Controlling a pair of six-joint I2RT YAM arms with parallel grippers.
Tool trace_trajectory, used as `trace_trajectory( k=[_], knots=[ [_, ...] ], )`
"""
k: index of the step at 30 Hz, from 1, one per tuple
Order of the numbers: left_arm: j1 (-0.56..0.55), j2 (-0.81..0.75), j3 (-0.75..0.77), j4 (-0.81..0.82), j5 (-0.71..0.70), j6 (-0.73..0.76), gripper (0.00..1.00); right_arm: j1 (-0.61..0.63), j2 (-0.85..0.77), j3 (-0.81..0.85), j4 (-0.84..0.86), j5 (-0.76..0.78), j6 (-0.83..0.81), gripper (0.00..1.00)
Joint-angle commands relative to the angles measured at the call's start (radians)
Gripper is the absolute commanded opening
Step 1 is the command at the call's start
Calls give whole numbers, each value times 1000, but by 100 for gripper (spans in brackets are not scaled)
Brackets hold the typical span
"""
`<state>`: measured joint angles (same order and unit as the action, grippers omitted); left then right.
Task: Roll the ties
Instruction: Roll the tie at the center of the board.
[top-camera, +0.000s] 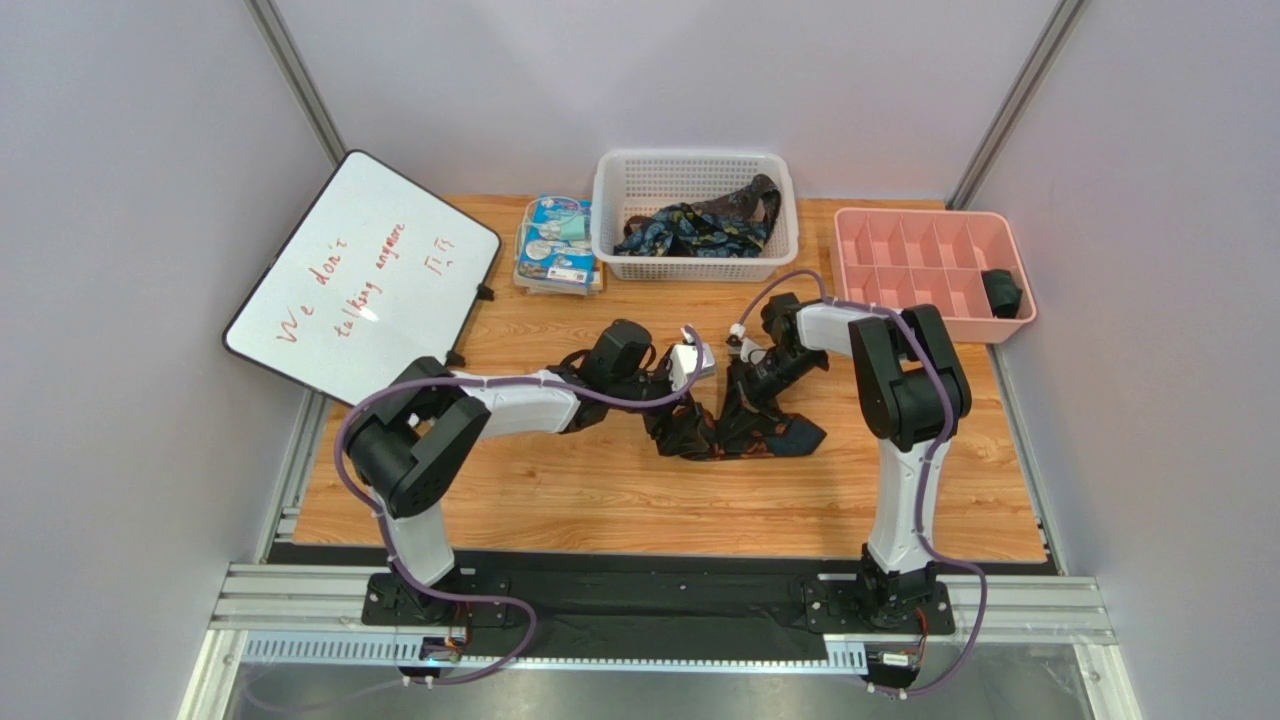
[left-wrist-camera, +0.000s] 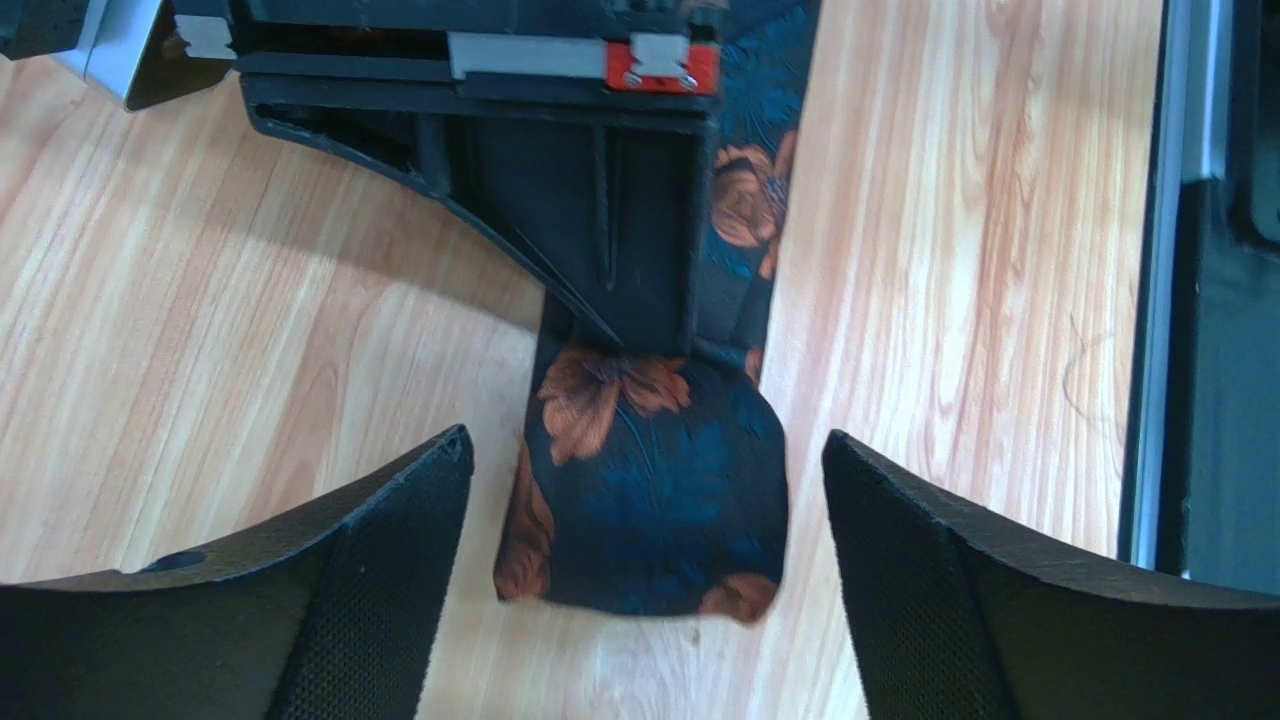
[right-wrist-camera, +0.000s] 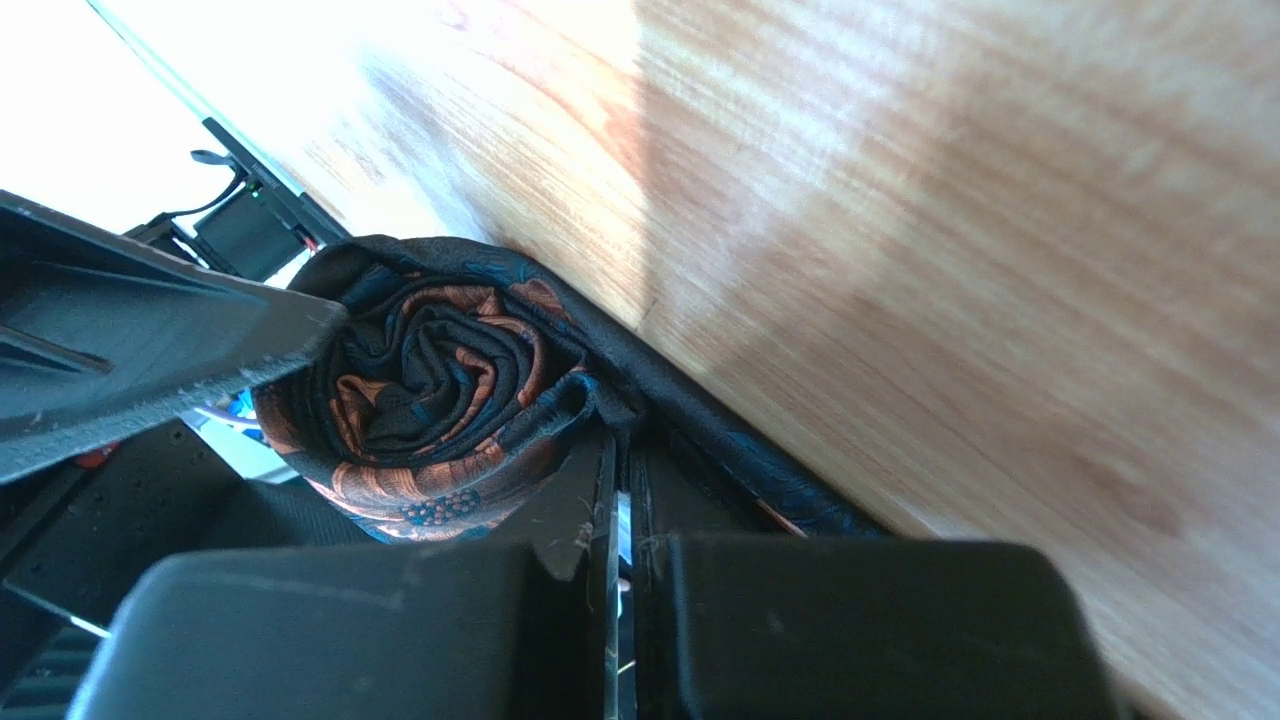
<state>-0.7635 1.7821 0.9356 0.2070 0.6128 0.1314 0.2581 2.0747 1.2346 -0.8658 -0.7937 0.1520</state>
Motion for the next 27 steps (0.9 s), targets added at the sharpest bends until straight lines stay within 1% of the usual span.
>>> trace_trajectory(
  k=[1, 2, 3, 4, 5, 6, 8, 9, 10, 11, 13, 14, 15, 17, 18, 19, 20, 21, 22, 25, 27],
  knots=[
    [1, 69, -6, 207, 33, -180, 88, -2, 53, -32, 90, 340, 9, 0],
    [-2, 77, -15, 269, 36, -212, 86, -3, 53, -32, 93, 340, 12, 0],
    [-5, 86, -21, 291, 42, -263, 83, 3, 54, -30, 96, 346, 18, 0],
    [-11, 102, -21, 302, 39, -272, 81, 6, 56, -29, 102, 344, 23, 0],
    [-22, 108, -20, 305, 38, -273, 78, 6, 59, -26, 105, 344, 29, 0],
    [-39, 115, -18, 301, 4, -268, 71, 10, 61, -26, 109, 338, 34, 0],
    [-45, 125, -23, 281, -13, -233, 65, 13, 61, -20, 110, 327, 38, 0],
    [-48, 125, -35, 272, -25, -214, 60, 15, 58, -20, 113, 324, 41, 0],
    [-54, 123, -40, 255, -37, -154, 57, 15, 56, -20, 113, 320, 37, 0],
    [-57, 117, -46, 208, -47, -129, 54, 15, 53, -17, 111, 314, 34, 0],
    [-75, 105, -57, 158, -88, -32, 49, 13, 47, -8, 94, 294, 24, 0],
    [-85, 103, -58, 96, -109, 35, 47, 15, 48, 15, 80, 280, 2, 0],
    [-91, 109, -40, 51, -140, 69, 40, 15, 48, 29, 44, 254, -11, 0],
    [-111, 114, -24, -39, -185, 132, 35, 9, 39, 55, 7, 220, -40, 6],
    [-118, 120, -20, -59, -199, 149, 30, -2, 15, 69, -16, 188, -48, 11],
    [-126, 126, -15, -81, -217, 161, 29, -11, 2, 78, -31, 165, -58, 19],
    [-138, 129, -2, -119, -231, 172, 28, -14, -10, 89, -50, 147, -69, 22],
    [-143, 138, 6, -139, -248, 184, 26, -26, -21, 110, -91, 110, -92, 28],
    [-148, 145, 15, -156, -258, 188, 25, -34, -36, 118, -113, 90, -104, 37],
    [-157, 169, 54, -233, -272, 200, 24, -71, -59, 128, -174, 8, -137, 51],
    [-160, 189, 77, -273, -275, 208, 24, -86, -83, 118, -187, -34, -147, 52]
  ],
)
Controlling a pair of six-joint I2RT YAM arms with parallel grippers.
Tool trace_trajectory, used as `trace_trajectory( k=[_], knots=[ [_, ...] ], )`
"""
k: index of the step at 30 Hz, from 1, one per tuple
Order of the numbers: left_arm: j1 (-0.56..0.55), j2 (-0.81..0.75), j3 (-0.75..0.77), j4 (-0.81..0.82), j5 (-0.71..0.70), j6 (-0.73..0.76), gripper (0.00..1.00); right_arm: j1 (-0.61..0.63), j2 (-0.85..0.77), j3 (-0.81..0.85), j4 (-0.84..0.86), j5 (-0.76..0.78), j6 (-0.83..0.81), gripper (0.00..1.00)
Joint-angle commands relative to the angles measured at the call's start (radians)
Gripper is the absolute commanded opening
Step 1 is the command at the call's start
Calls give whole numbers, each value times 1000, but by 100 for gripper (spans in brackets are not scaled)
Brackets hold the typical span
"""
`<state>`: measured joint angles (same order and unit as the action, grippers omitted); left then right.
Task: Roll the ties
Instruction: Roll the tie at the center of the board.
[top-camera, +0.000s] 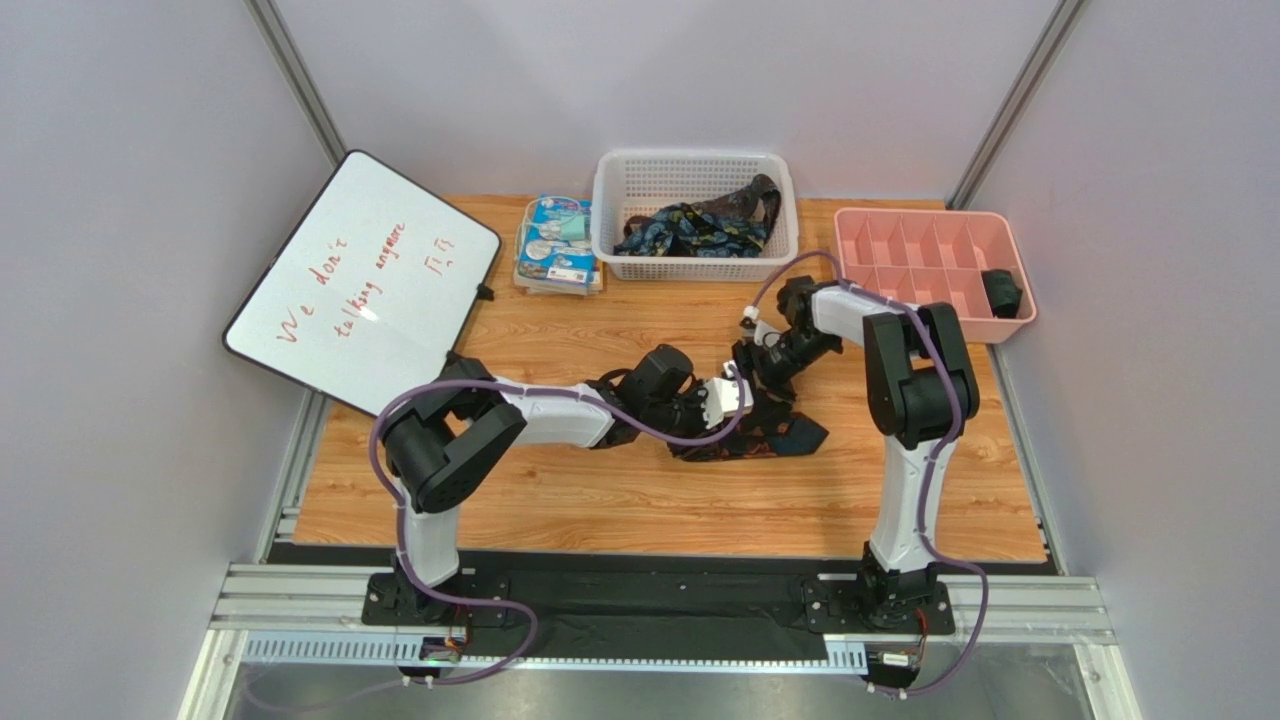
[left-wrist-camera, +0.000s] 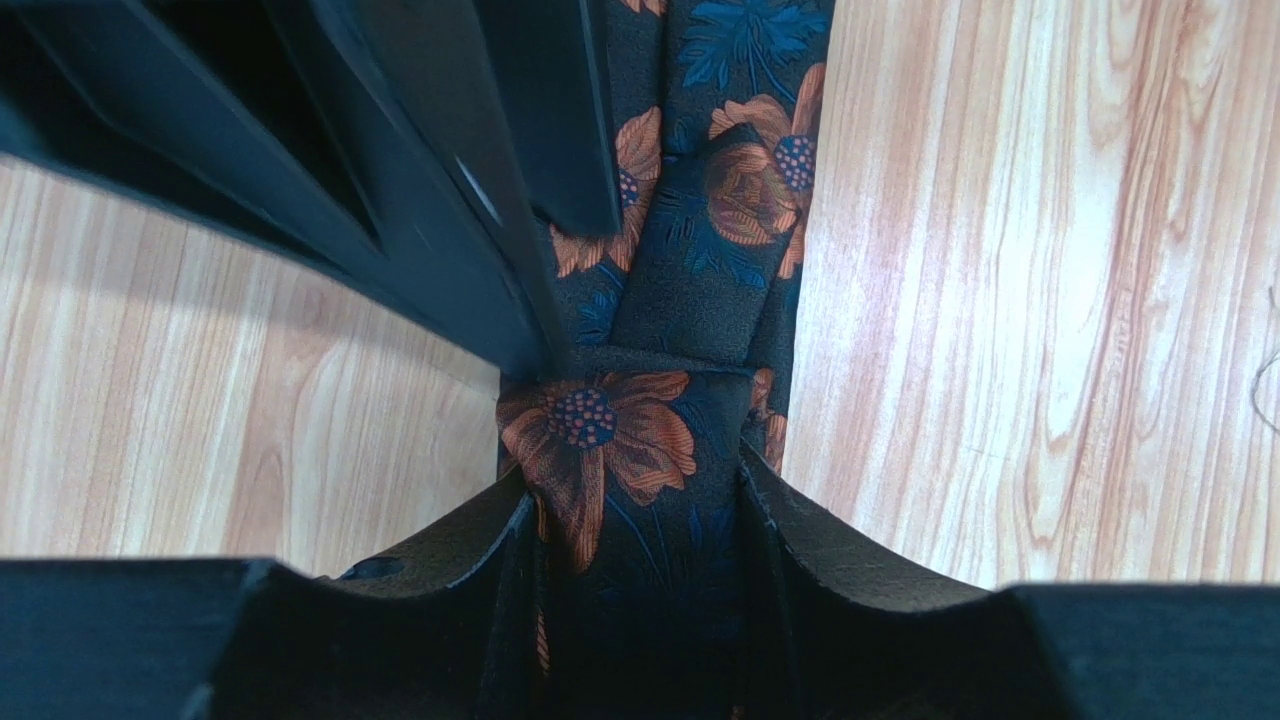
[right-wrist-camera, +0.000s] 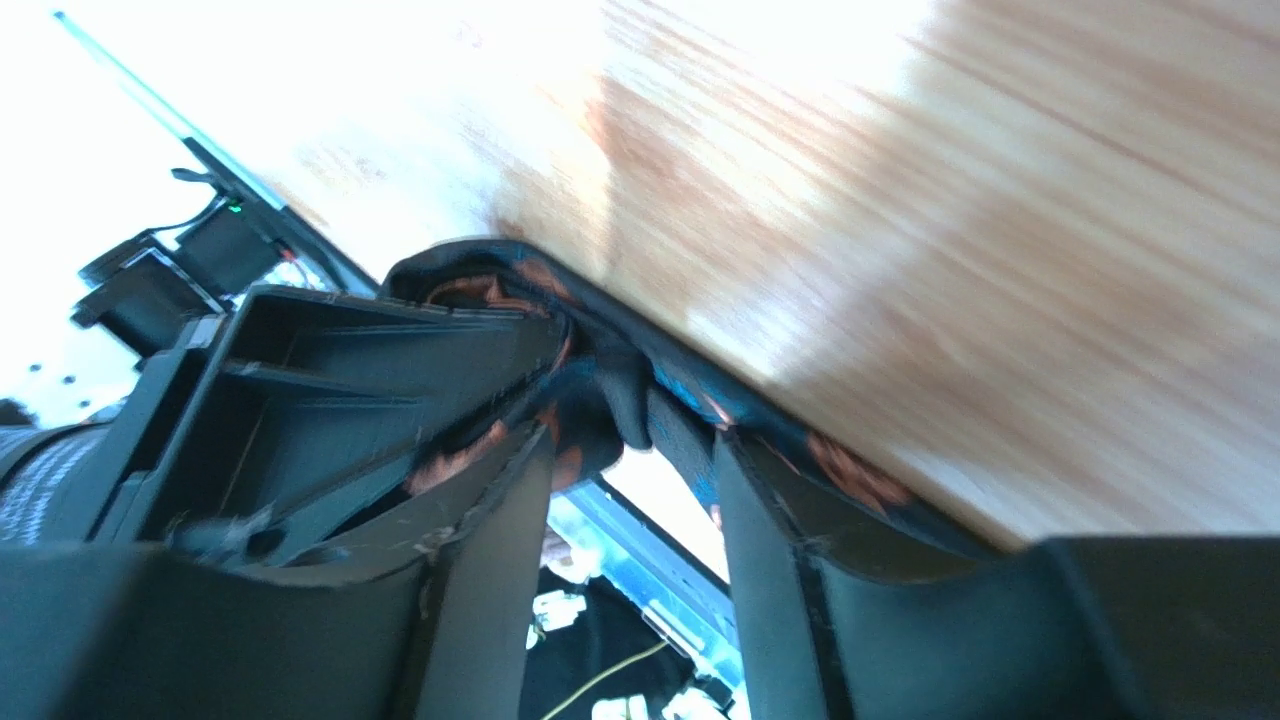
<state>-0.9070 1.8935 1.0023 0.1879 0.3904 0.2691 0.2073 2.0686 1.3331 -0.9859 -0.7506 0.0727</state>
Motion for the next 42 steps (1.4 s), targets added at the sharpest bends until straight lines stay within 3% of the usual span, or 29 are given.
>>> trace_trajectory(
  k=[1, 8, 14, 19, 20, 24, 29, 37, 38, 42],
  knots=[
    [-20, 84, 21, -269, -53, 74, 24, -37, -85, 6, -65, -96, -68, 52],
    [-20, 114, 88, -350, -33, 68, 33, 17, -85, -41, 21, -168, -51, 51],
    [-18, 115, 104, -372, -2, 65, 34, 47, -53, -64, 84, -84, -56, 43],
    [-6, 102, 110, -383, 11, 52, 40, 47, -47, -92, 121, 22, -40, 6],
    [3, 95, 105, -377, 33, 44, 47, 46, -44, -97, 122, 45, -40, 1],
    [81, 12, 91, -346, 123, -2, 59, 34, -25, -118, 124, 149, -59, 0],
    [123, -108, -13, -150, 223, -67, 78, 23, -7, -135, 135, 250, -53, 0],
    [122, -119, -59, 80, 249, -172, 81, 35, -4, -127, 144, 385, -40, 0],
    [119, -114, -63, 102, 249, -183, 94, 40, -7, -127, 141, 398, -36, 0],
    [100, -70, -50, 171, 266, -231, 95, 84, -15, -117, 125, 491, -14, 0]
  ],
)
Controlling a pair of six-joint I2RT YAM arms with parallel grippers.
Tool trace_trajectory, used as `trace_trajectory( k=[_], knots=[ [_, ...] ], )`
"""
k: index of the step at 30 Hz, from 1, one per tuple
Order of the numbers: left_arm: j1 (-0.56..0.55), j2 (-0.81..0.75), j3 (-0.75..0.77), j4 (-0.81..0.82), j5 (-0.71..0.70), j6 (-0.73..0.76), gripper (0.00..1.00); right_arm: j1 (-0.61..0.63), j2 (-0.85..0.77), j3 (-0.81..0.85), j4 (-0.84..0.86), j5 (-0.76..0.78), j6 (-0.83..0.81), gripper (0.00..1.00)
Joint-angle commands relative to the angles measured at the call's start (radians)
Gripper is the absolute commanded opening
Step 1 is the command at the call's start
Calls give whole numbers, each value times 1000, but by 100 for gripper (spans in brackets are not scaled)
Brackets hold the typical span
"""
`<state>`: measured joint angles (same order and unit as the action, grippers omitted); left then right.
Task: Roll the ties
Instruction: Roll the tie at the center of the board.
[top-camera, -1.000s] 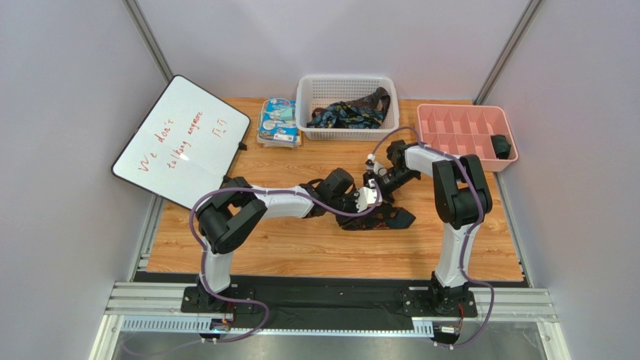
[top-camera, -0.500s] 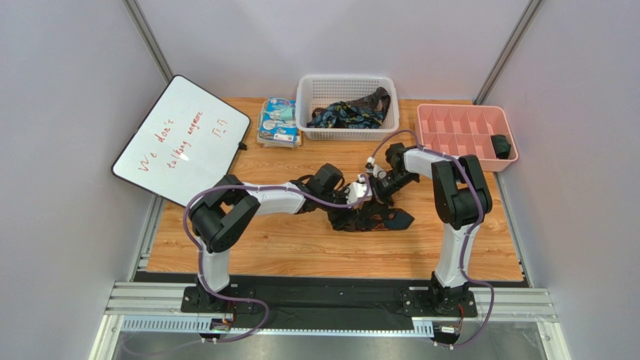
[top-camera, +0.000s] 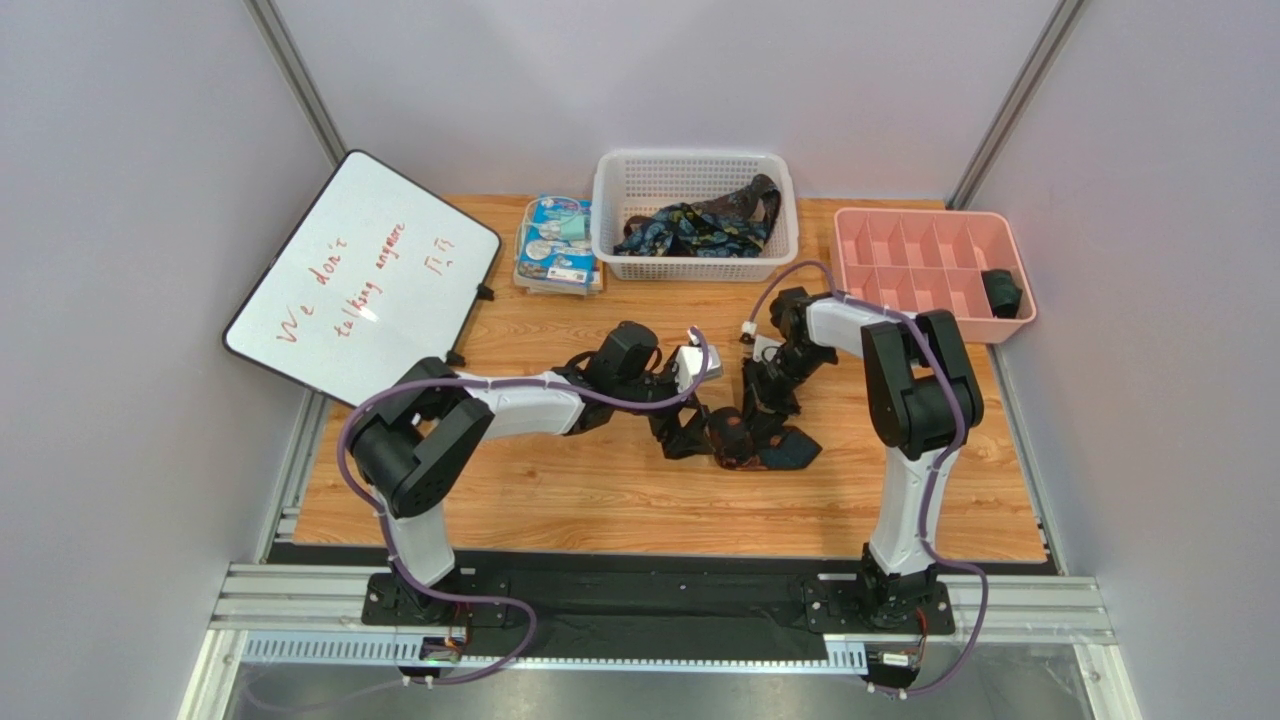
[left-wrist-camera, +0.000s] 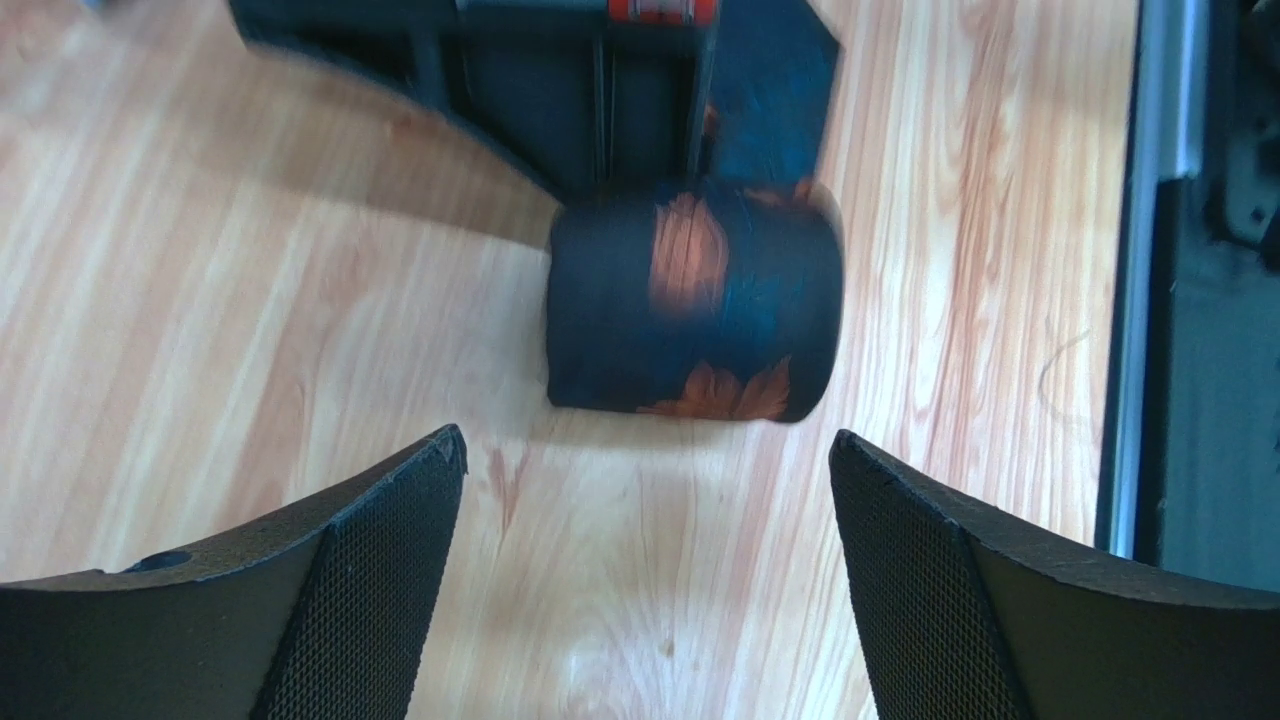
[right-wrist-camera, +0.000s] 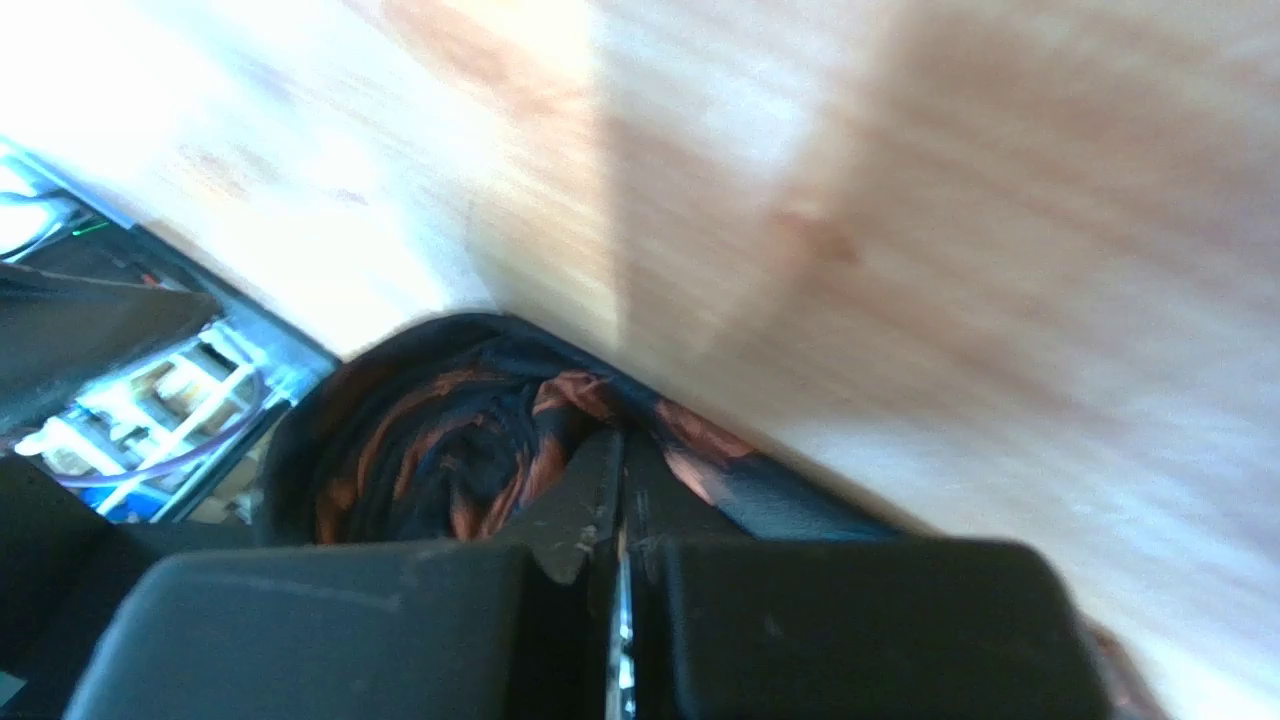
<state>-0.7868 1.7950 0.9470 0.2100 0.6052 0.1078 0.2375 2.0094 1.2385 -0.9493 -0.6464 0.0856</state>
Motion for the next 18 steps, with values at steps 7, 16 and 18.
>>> trace_trajectory(
  k=[7, 16, 18],
  knots=[
    [-34, 104, 3, 302, 51, -143, 95, 109, 64, 2, 75, 484, 3, 0],
    [-72, 112, -22, 381, 1, -299, 95, 109, 104, 19, 80, 464, 54, 0],
    [-78, 136, -7, 382, -12, -345, 94, 109, 104, 22, 81, 450, 60, 0]
  ],
)
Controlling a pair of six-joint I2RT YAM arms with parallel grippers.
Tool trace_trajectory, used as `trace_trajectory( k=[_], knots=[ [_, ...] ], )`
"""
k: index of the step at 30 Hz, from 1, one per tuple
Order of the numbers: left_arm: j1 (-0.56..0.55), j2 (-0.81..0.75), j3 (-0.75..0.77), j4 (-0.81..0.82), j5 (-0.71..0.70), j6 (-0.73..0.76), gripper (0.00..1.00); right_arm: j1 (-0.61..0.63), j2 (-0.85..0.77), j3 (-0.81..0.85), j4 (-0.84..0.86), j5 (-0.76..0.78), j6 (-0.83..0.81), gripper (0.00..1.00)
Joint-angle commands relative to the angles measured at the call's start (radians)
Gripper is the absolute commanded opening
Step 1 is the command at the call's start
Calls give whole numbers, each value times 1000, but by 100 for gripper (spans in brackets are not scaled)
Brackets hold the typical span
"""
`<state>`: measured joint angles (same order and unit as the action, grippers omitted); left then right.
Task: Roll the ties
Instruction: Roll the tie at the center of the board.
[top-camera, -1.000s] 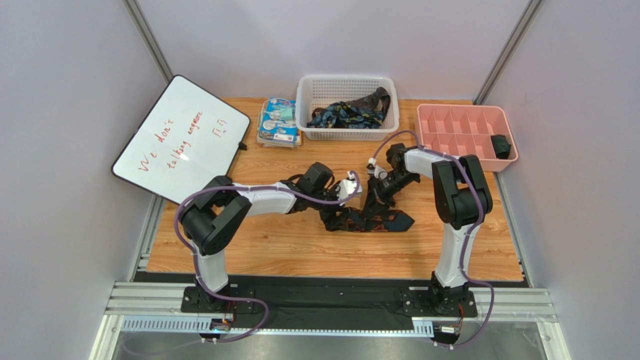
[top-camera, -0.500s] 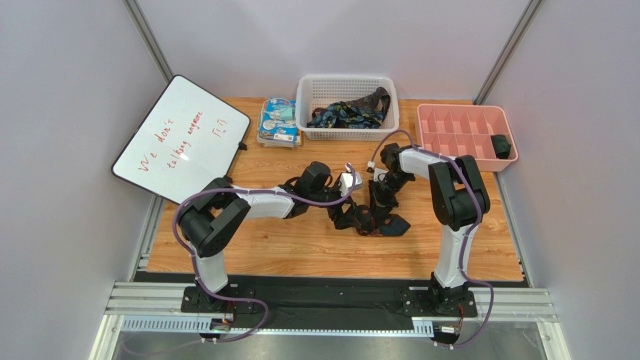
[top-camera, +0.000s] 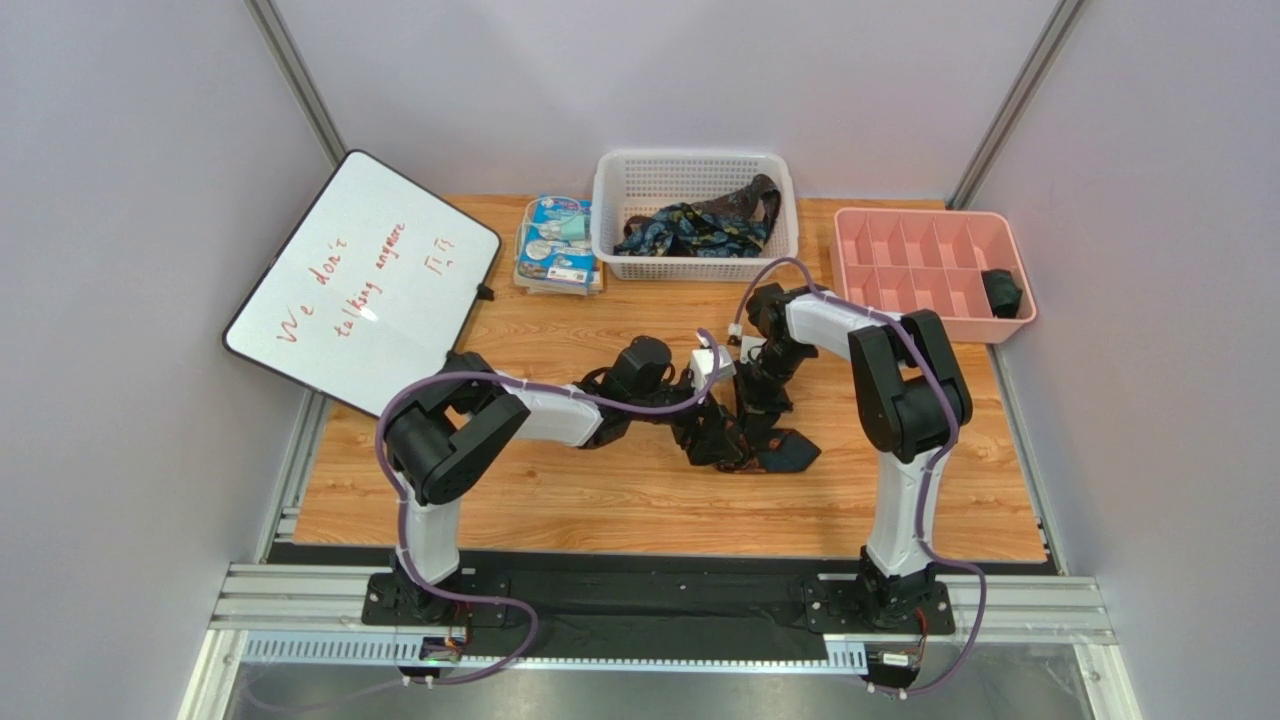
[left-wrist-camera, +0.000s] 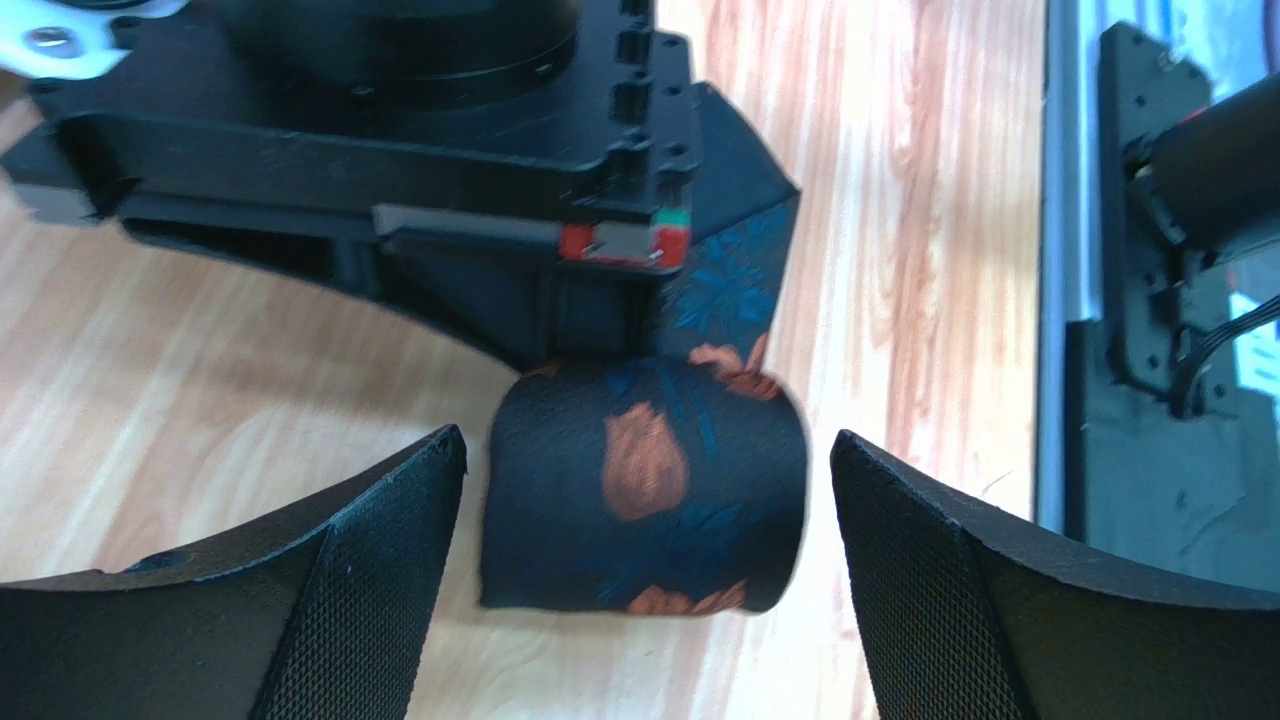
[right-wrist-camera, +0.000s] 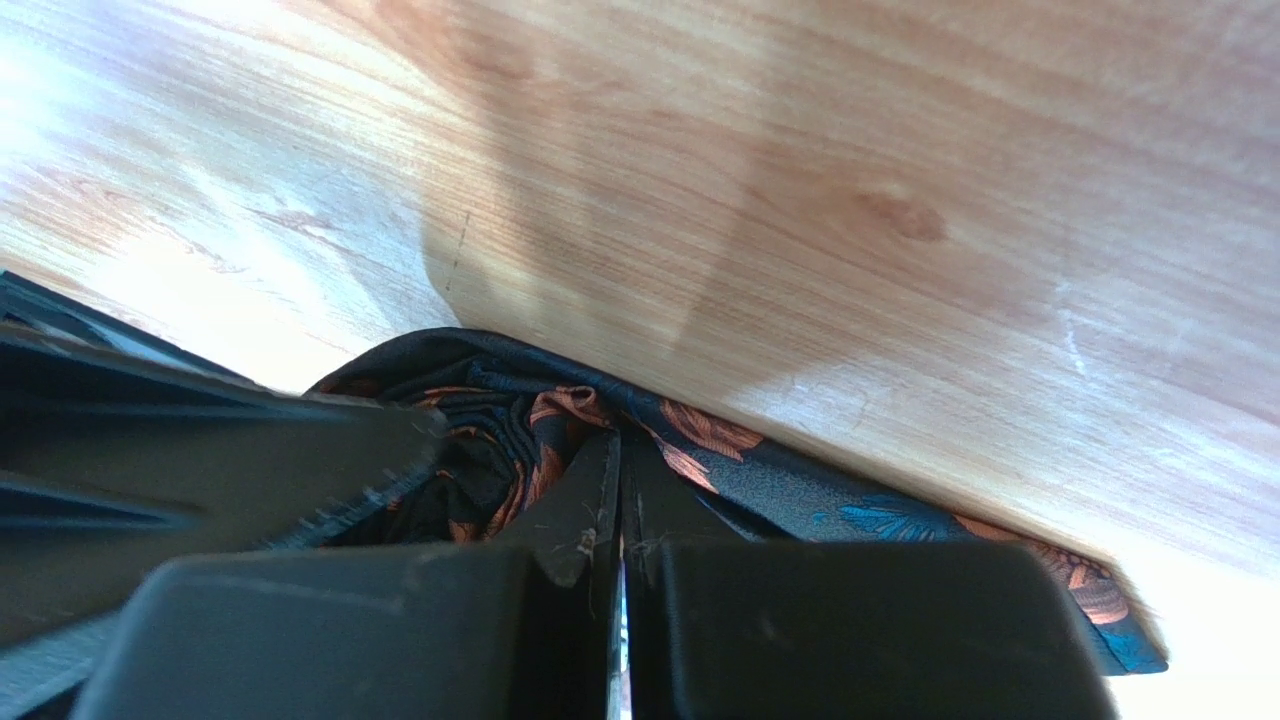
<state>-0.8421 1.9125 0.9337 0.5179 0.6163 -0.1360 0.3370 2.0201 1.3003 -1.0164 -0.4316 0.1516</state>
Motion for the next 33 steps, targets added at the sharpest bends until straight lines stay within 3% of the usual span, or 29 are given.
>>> trace_trajectory(
  k=[1, 6, 11, 13, 16, 20, 22, 29, 33],
  knots=[
    [-32, 37, 8, 76, -55, -115, 93, 10, 94, -39, 153, 231, 3, 0],
    [-54, 68, -1, 74, -66, -62, 79, 5, 81, -32, 165, 173, 6, 0],
    [-81, 68, -10, -39, -148, 117, 52, -6, 48, 4, 167, 41, -21, 0],
    [-89, 82, 16, -111, -196, 194, 36, -15, 48, 52, 124, -22, -40, 0],
    [-89, 66, 13, -202, -233, 261, 16, -67, 45, 143, 37, -93, -84, 7],
    [-89, 40, -21, -248, -280, 285, 9, -157, 49, 255, -103, -110, -174, 30],
    [-91, 43, -19, -263, -299, 277, 7, -202, 48, 293, -190, -119, -222, 35],
    [-84, 77, 28, -297, -339, 187, 4, -251, -27, 207, -304, -203, -303, 33],
    [-75, 79, 51, -317, -351, 170, 3, -210, -35, 105, -294, -225, -314, 24]
  ],
)
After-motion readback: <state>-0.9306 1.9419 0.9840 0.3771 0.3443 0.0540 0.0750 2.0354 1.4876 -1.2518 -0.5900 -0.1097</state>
